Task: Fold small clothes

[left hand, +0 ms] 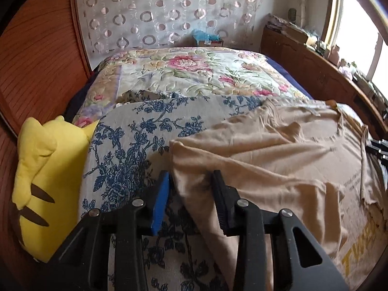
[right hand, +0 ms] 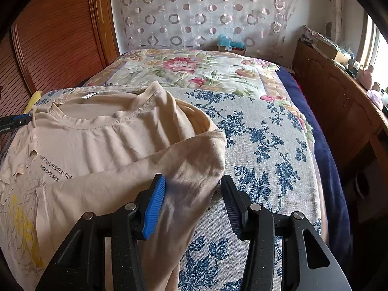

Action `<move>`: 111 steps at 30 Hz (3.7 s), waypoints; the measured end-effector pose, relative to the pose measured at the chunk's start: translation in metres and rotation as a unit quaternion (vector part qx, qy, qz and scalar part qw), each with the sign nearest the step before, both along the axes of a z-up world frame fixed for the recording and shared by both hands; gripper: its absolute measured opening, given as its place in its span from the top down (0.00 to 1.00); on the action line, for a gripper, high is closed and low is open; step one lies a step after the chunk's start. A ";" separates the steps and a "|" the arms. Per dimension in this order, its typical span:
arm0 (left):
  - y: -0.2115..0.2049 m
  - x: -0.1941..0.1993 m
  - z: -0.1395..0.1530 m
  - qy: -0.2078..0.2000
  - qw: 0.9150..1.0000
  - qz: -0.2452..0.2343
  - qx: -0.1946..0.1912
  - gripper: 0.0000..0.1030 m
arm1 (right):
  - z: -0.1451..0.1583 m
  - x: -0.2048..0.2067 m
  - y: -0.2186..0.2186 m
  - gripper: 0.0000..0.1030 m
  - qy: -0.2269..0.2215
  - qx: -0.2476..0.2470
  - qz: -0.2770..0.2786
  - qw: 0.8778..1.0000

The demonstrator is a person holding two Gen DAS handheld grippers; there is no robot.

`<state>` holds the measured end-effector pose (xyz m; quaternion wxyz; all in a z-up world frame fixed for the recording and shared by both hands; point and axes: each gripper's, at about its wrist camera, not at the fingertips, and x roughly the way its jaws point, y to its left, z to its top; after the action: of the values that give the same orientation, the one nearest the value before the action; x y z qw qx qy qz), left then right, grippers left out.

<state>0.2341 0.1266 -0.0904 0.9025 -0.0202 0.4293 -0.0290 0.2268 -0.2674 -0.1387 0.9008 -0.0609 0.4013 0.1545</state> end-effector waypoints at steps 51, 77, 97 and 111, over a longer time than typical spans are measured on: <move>-0.030 -0.293 0.075 -0.133 0.989 -0.054 -0.028 0.95 | 0.081 -0.257 -0.065 0.94 -0.076 0.058 0.091 0.991; -0.007 -0.201 0.021 -0.060 0.998 -0.032 0.001 0.28 | 0.073 -0.167 -0.040 0.53 -0.045 0.020 0.064 0.997; -0.017 -0.175 -0.012 -0.003 0.999 -0.048 -0.012 0.27 | 0.036 -0.129 -0.029 0.48 0.012 0.017 0.056 0.998; -0.022 -0.177 -0.010 -0.004 0.997 -0.067 -0.030 0.24 | 0.027 -0.132 -0.026 0.42 0.002 0.009 0.063 0.998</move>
<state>0.0568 0.1044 -0.1007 0.8992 -0.0189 0.4250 -0.1021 0.0944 -0.2939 -0.1114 0.8891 -0.0775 0.3966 0.2152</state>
